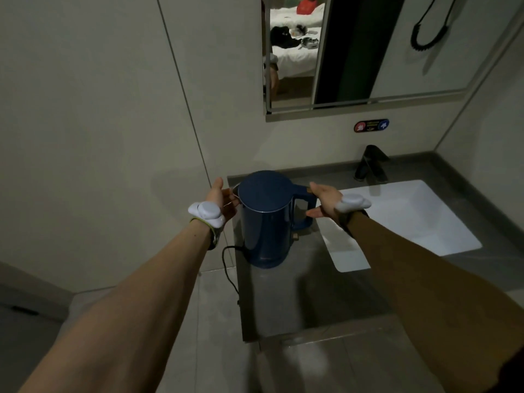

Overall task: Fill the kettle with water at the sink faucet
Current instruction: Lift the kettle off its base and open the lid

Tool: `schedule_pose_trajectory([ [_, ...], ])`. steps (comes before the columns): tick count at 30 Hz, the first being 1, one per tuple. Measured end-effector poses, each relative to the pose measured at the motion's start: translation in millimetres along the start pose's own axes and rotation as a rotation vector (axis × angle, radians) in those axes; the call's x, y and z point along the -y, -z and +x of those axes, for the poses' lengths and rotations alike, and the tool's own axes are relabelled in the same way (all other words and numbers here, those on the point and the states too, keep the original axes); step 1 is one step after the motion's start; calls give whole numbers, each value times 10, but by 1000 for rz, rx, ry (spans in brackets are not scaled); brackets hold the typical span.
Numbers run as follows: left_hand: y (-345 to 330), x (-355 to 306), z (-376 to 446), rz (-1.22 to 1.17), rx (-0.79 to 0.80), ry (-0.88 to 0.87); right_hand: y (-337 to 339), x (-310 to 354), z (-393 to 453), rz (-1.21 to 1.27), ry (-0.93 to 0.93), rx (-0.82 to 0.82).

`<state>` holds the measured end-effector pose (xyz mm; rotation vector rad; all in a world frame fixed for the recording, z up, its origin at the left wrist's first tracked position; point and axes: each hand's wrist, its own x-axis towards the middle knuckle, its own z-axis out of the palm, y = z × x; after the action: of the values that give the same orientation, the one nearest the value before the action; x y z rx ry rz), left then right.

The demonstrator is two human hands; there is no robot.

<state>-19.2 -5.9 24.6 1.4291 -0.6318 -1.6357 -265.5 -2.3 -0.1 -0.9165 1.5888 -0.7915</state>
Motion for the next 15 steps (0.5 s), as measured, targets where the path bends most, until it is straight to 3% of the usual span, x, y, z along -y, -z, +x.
schedule_pose_trajectory([
  [7, -242, -371, -210, 10, 39, -99, 189, 423, -125, -2, 227, -69],
  [15, -564, -516, -402, -30, 93, -106, 501, 433, -325, -81, 281, 59],
])
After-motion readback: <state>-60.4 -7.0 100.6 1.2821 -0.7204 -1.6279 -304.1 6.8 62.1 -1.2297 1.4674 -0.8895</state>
